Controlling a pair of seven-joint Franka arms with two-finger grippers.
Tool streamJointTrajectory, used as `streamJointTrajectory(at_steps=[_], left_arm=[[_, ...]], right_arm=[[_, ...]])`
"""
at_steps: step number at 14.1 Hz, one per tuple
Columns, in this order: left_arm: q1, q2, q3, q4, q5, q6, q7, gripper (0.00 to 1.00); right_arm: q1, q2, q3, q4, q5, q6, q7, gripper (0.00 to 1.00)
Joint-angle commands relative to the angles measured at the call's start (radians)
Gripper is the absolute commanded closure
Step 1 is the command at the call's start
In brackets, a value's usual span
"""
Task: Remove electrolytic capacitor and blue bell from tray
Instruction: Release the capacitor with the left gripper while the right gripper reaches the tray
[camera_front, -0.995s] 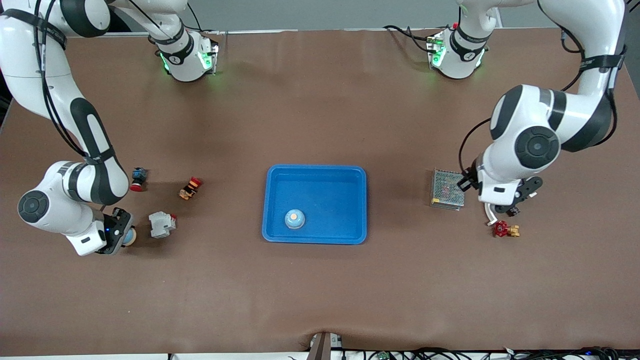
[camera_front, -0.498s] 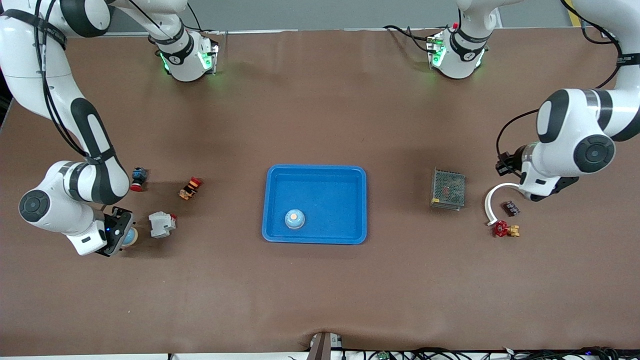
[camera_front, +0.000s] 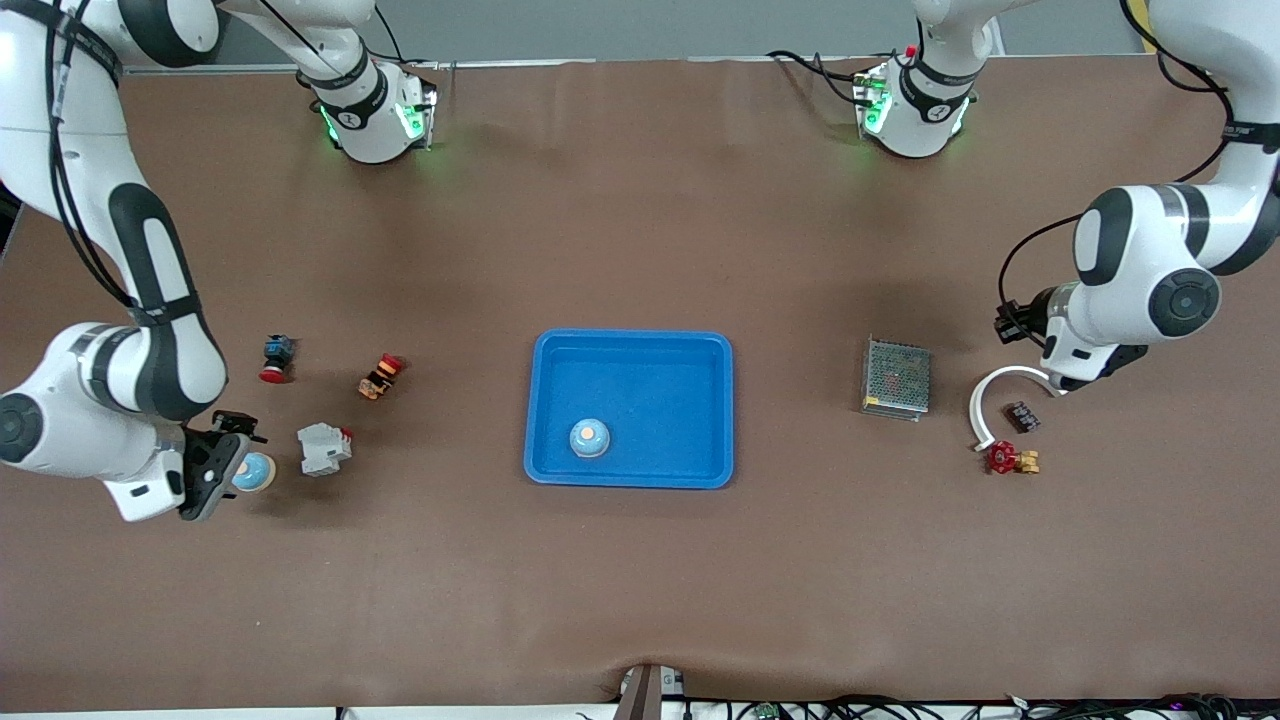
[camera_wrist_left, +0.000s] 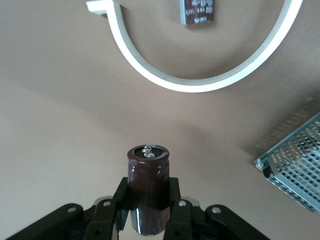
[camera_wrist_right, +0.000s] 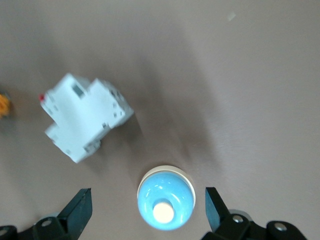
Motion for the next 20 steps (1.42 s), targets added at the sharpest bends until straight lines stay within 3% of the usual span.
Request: streamJointTrajectory(at_steps=[1,8,9,10,11,12,15,20], left_arm=[[0.035,0.026,-0.006,-0.06,0.016,0.121,0.012,1.0],[0.036,0.136,-0.001,-0.063,0.053,0.243,0.01,1.0],[0.036,0.143,-0.001,-0.063,0.053,0.249,0.009,0.88],[0.036,0.144,-0.001,-0.059,0.055,0.249,0.007,0.66],[0.036,0.143,-0.001,-0.056,0.053,0.249,-0.002,0.08],[0.035,0.137,-0.001,-0.05,0.055,0.245,-0.009,0.0],[0.029,0.107,-0.009,0.028,0.055,0.145,-0.009,0.0],[0.024,0.107,-0.072,0.286,0.053,-0.178,-0.009,0.0]], right_arm=[[0.045,-0.066,0.007,0.031,0.012,-0.087,0.192,0.0],[0.241,-0.164,0.007,0.092,0.004,-0.249,0.96,0.0],[0.283,-0.168,0.007,0.095,0.001,-0.249,1.083,0.0],[0.32,-0.168,0.007,0.106,0.002,-0.249,1.183,0.0],[0.347,-0.168,0.007,0.118,0.007,-0.249,1.266,0.0],[0.376,-0.168,0.007,0.121,0.008,-0.248,1.347,0.0],[0.439,-0.163,0.008,0.121,0.013,-0.234,1.573,0.0],[0.565,-0.125,0.007,0.118,0.013,-0.101,1.875,0.0]])
